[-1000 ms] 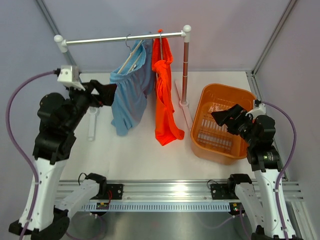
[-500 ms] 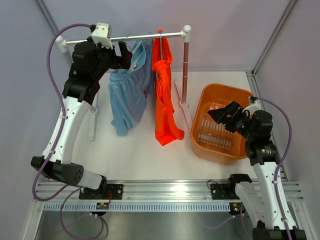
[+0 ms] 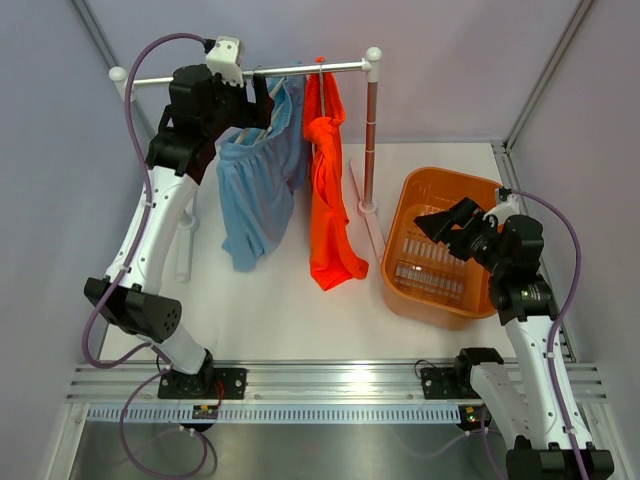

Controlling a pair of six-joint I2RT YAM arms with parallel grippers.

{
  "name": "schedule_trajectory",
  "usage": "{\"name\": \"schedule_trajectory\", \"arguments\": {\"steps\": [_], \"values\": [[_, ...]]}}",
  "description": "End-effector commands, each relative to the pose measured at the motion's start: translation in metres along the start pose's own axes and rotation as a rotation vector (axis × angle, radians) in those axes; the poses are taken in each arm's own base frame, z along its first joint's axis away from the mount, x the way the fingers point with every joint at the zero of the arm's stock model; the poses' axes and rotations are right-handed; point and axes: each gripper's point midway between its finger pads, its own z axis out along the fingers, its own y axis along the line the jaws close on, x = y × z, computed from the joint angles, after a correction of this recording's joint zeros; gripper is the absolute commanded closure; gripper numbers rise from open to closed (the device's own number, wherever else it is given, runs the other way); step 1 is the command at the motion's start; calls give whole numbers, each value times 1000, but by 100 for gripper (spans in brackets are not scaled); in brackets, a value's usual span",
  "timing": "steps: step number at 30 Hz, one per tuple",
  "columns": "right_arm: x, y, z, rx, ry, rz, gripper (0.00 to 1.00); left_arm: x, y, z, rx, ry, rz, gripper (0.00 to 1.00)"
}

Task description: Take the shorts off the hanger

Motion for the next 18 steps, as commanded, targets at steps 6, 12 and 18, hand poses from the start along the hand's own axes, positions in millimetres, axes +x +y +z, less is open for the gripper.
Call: {"name": "schedule_trajectory", "arguments": {"steps": [6, 12, 18], "values": [[-16, 17, 1, -56, -38, -24, 0, -5, -4, 4, 29, -26, 27, 21], [-14, 14, 4, -53, -32, -18, 1, 0, -9, 10, 55, -16, 12, 30], [-14, 13, 4, -54, -33, -17, 1, 7, -17, 12, 78, 2, 13, 39]]}}
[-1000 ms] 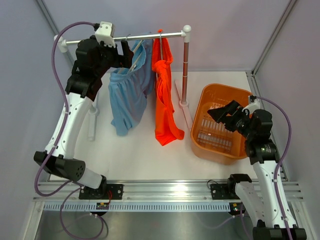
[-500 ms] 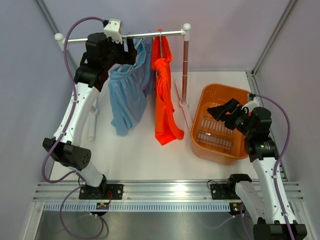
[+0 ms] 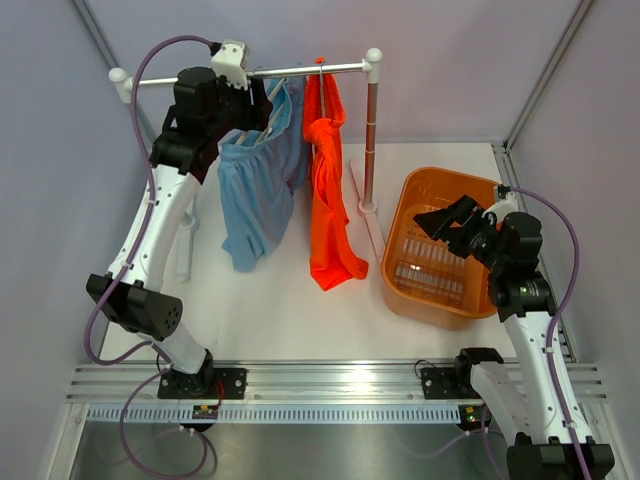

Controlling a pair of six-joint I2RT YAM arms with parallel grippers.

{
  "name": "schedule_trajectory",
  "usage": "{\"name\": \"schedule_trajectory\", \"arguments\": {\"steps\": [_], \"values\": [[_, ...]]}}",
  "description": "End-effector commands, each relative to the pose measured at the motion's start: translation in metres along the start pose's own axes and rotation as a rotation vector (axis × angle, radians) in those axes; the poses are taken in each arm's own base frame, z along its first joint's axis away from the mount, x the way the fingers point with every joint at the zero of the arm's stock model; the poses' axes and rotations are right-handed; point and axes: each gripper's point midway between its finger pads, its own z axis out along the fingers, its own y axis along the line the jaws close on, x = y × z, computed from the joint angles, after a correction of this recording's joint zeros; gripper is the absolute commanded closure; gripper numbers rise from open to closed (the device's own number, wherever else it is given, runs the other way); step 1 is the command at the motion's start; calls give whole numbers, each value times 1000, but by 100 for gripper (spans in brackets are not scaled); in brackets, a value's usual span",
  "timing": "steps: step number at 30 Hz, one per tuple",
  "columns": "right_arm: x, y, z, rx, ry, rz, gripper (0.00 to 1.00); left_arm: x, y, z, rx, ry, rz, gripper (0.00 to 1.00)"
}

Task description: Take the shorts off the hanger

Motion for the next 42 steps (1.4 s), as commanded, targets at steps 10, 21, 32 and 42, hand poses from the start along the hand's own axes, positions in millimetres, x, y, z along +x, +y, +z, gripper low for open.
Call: {"name": "schedule_trajectory", "arguments": {"steps": [10, 21, 32, 42], "values": [[-9, 14, -4, -52, -33, -20, 1, 9, -24, 9, 63, -11, 2, 52], [-8, 16, -5, -58, -27, -28, 1, -15, -12, -6, -35, -93, 9, 100], [-11, 22, -10, -70, -34, -53, 0, -64, -5, -55, -100, -155, 13, 100], [-17, 31, -14, -82, -36, -68, 1, -33, -7, -86, -98, -70, -31, 100]]}}
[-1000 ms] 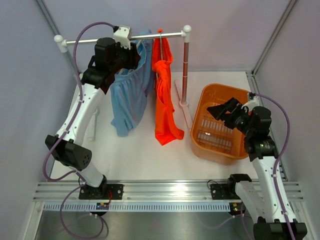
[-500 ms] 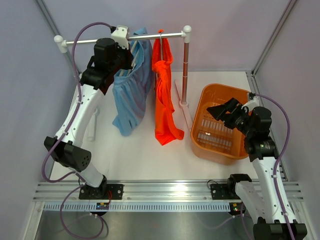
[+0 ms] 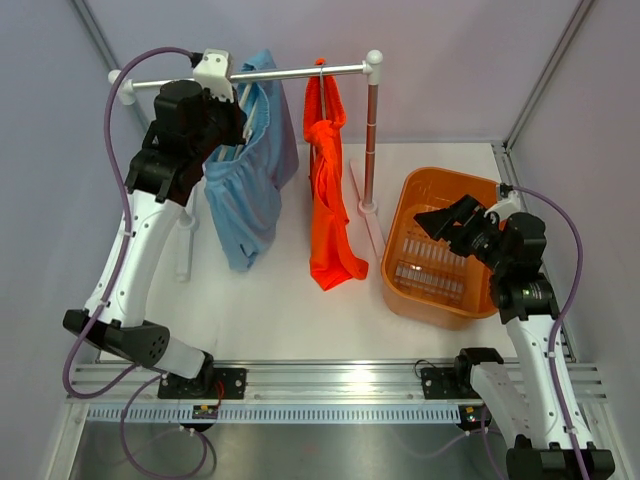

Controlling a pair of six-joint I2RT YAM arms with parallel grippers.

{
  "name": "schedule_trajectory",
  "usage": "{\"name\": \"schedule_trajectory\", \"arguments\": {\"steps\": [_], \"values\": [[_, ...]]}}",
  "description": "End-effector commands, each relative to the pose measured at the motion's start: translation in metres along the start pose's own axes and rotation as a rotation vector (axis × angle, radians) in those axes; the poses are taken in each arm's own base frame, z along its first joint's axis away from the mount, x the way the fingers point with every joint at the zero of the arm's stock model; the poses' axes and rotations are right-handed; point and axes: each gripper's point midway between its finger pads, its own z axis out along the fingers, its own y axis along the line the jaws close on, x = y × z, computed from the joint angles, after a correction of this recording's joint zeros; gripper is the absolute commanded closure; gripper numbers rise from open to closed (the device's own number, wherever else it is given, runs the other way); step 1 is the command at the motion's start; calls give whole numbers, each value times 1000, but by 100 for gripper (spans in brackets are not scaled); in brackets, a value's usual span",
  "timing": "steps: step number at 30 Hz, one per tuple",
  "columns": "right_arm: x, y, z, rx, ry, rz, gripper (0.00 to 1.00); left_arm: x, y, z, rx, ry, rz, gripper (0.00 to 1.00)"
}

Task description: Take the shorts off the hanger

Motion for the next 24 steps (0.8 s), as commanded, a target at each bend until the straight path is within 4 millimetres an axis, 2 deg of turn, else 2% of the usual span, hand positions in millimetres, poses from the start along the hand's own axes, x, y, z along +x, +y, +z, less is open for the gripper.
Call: {"name": "schedule_trajectory", "arguments": {"steps": [1, 2, 3, 4, 9, 15, 16, 18, 19, 20, 22, 23, 24], "values": [[-15, 24, -9, -62, -27, -53, 0, -17, -3, -28, 12, -79, -35, 100], [-16, 26, -10, -67, -28, -58, 1, -12, -5, -30, 19, -72, -49, 100], [-16, 28, -12, -68, -27, -62, 1, 3, -4, -28, 16, -44, -55, 100], [-15, 29, -13, -76, -20, -68, 1, 3, -4, -35, 15, -48, -66, 100], [-9, 43, -21, -136, 6, -97, 1, 35, -8, -43, 24, 25, -89, 100], [-4, 60, -29, -187, 73, -148, 3, 73, -16, -74, -7, 89, -66, 100], [-1, 72, -31, -218, 87, -166, 3, 77, -17, -79, -10, 93, -70, 100], [2, 78, -30, -209, 98, -177, 4, 93, -27, -93, 22, 105, -68, 100], [7, 97, -35, -256, 120, -203, 4, 100, -31, -97, 36, 117, -66, 100], [11, 102, -34, -252, 135, -207, 4, 115, -39, -105, 61, 137, -55, 100], [11, 116, -33, -255, 130, -224, 6, 131, -42, -113, 61, 167, -50, 100], [19, 134, -34, -296, 166, -235, 7, 148, -47, -116, 75, 201, -38, 100], [18, 140, -33, -294, 159, -238, 8, 151, -46, -124, 76, 196, -42, 100]]}}
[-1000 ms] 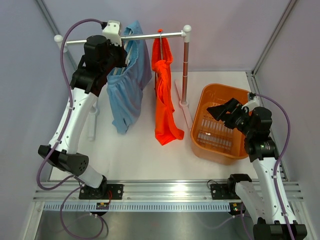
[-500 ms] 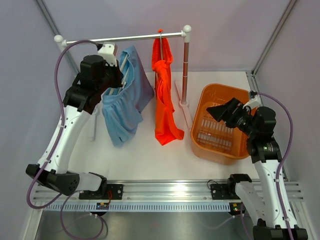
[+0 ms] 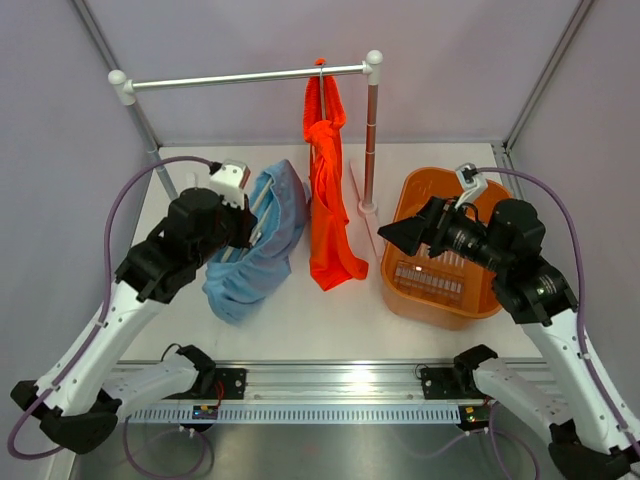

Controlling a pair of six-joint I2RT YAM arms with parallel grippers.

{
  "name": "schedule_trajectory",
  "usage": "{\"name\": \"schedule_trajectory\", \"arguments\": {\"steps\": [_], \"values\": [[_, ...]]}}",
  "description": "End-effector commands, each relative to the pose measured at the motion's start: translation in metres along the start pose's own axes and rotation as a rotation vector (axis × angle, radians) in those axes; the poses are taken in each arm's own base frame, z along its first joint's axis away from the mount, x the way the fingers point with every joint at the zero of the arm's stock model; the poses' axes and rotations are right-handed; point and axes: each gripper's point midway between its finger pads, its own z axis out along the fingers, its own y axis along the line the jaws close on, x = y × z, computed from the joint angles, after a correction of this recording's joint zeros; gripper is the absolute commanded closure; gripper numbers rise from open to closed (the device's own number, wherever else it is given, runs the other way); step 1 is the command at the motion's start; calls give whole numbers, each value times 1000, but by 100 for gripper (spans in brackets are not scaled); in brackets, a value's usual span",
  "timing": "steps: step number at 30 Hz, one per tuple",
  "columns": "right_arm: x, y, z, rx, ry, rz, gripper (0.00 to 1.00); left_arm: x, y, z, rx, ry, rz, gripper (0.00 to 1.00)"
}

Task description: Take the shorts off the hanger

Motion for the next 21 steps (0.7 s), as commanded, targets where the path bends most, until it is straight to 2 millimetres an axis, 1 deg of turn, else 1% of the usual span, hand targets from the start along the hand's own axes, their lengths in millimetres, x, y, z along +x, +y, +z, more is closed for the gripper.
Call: {"name": "schedule_trajectory", "arguments": {"steps": [1, 2, 3, 4, 5, 6, 7, 8, 9, 10, 11, 13, 14, 15, 16, 17, 18, 19, 20, 21], "values": [[-10, 44, 3, -59, -9, -63, 9, 9, -5, -12, -1, -33, -22, 100], [-5, 47, 12, -59, 17, -65, 9, 14, -7, -15, 10, -31, -20, 100], [-6, 50, 18, -38, 13, -74, 10, 23, -6, -21, 15, -20, -17, 100], [-10, 63, 20, -54, 10, -90, 11, 26, -7, -25, 16, -16, -24, 100], [11, 74, 32, -68, 84, -112, 11, 29, -10, -29, 34, -17, -22, 100], [13, 77, 40, -39, 82, -127, 11, 36, -10, -32, 42, -6, -21, 100], [11, 90, 43, -51, 80, -142, 12, 36, -11, -40, 60, -25, -33, 100], [35, 98, 57, -47, 152, -166, 12, 37, -13, -44, 76, -35, -38, 100], [35, 95, 66, 2, 135, -177, 12, 40, -15, -46, 92, -37, -38, 100], [35, 100, 71, 10, 136, -177, 12, 42, -16, -51, 111, -47, -41, 100], [46, 97, 85, 38, 164, -179, 13, 44, -16, -52, 117, -48, -42, 100], [54, 98, 98, 58, 176, -182, 14, 50, -18, -55, 139, -49, -38, 100], [65, 94, 113, 83, 201, -186, 14, 54, -18, -55, 144, -43, -37, 100], [70, 94, 119, 96, 206, -192, 15, 56, -20, -55, 159, -41, -35, 100], [70, 96, 125, 99, 203, -193, 16, 59, -22, -55, 170, -41, -33, 100], [80, 91, 139, 126, 227, -198, 16, 66, -22, -53, 174, -32, -31, 100], [82, 88, 146, 147, 225, -201, 18, 67, -24, -52, 188, -36, -32, 100], [81, 92, 151, 145, 220, -203, 18, 70, -27, -52, 209, -33, -30, 100], [88, 86, 162, 165, 235, -211, 19, 76, -29, -50, 216, -24, -27, 100], [91, 87, 167, 167, 240, -212, 19, 75, -29, -52, 223, -39, -31, 100]]}}
